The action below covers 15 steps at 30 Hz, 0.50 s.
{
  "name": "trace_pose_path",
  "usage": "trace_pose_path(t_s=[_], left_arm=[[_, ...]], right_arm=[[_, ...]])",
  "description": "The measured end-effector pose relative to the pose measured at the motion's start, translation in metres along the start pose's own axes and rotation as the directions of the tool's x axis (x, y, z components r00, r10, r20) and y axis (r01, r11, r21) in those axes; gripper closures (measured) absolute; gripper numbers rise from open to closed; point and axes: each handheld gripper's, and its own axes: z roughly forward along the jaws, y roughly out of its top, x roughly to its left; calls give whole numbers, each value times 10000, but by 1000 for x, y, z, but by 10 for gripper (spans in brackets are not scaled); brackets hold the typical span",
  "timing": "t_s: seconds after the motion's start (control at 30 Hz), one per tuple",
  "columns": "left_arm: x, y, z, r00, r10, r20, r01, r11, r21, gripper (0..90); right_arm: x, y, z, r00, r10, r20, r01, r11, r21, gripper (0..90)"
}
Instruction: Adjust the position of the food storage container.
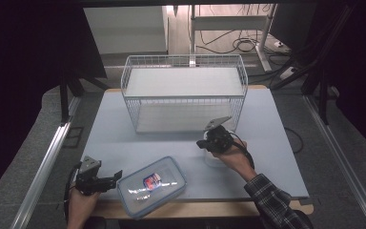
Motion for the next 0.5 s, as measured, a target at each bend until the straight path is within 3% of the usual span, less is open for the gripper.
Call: trace_pose_path(t_s=[0.5], left_arm=[[2, -1, 0, 10000, -19, 21, 19, 9998, 176, 70]], right_arm=[[-32, -12, -14, 9932, 803, 846, -805, 9968, -13, 892]])
